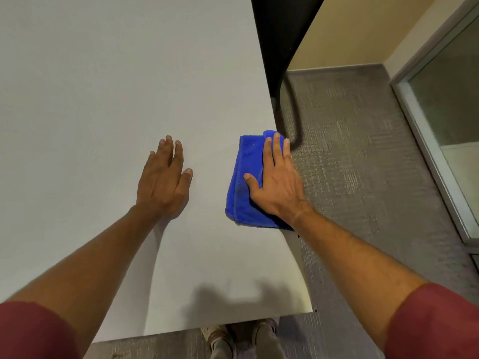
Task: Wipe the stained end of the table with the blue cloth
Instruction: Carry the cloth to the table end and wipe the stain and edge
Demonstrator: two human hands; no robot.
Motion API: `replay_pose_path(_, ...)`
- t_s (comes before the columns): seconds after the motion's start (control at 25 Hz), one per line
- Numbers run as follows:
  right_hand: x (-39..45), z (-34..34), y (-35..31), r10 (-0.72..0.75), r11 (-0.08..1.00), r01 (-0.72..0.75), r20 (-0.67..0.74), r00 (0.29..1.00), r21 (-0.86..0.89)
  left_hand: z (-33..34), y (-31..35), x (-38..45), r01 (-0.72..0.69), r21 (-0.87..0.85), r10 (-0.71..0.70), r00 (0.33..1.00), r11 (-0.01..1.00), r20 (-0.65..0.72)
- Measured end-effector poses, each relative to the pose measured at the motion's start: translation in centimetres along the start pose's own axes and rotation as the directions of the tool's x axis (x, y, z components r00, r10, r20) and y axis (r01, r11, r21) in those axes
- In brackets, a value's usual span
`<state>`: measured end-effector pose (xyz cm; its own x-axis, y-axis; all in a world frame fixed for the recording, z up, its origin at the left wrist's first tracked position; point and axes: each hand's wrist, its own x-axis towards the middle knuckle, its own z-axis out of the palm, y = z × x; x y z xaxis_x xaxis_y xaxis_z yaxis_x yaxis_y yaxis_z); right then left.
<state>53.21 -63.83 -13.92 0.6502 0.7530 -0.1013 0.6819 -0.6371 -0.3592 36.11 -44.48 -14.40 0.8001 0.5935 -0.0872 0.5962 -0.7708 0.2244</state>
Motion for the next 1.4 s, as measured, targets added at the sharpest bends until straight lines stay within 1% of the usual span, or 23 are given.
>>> replay_pose_path(0.24,4.0,-0.6,-0.2,0.118,0.973,-0.117,0.009,0.993,0.198,0.4,0.1,0.4,-0.011,0.05,0.012,1.0,0.999,-0.029)
replay_pose_path(0.36,3.9,-0.5,-0.5,0.153,0.969,-0.146,-0.024,0.988,0.198,0.4,0.2,0.5,-0.018,0.056,0.019,1.0,0.998,-0.017)
replay_pose_path(0.48,0.4,0.0,-0.3,0.114,0.978,-0.108,-0.023,0.993,0.177,0.1,0.4,0.3,-0.017,0.068,0.018,1.0,0.998,-0.017)
replay_pose_path(0.56,-0.4,0.1,0.2,0.099,0.977,-0.095,-0.01,0.995,0.193,0.0,0.5,0.4,-0.025,0.074,0.027,0.999,0.997,-0.023)
replay_pose_path(0.68,2.3,-0.2,0.3,0.139,0.957,-0.131,-0.013,0.99,0.259,0.2,0.5,0.6,-0.028,0.092,0.031,0.999,0.995,-0.029)
replay_pose_path(0.84,5.4,-0.5,0.2,0.168,0.955,-0.154,-0.036,0.985,0.252,0.4,0.2,0.6,-0.028,0.114,0.032,0.999,0.993,-0.027)
replay_pose_path(0.92,4.1,-0.1,0.1,0.186,0.957,-0.167,-0.061,0.981,0.236,0.5,0.0,0.7,-0.029,0.127,0.031,0.999,0.991,-0.014)
replay_pose_path(1.0,1.4,0.3,-0.2,0.173,0.962,-0.148,-0.094,0.98,0.23,0.5,0.0,0.6,-0.026,0.126,0.029,0.999,0.992,-0.019)
replay_pose_path(1.08,-1.7,0.5,-0.3,0.153,0.966,-0.131,-0.087,0.984,0.222,0.3,0.3,0.5,-0.02,0.119,0.021,1.0,0.993,-0.005)
replay_pose_path(1.16,-2.5,0.5,0.1,0.135,0.971,-0.118,-0.069,0.988,0.208,0.1,0.6,0.3,-0.015,0.127,0.016,1.0,0.992,-0.005)
replay_pose_path(1.32,3.1,0.0,0.5,0.177,0.951,-0.143,-0.104,0.979,0.273,0.2,0.5,0.5,-0.015,0.13,0.015,1.0,0.991,-0.005)
replay_pose_path(1.4,5.9,-0.3,0.8,0.173,0.947,-0.142,-0.084,0.981,0.289,0.5,0.3,0.5,-0.016,0.141,0.019,1.0,0.99,-0.017)
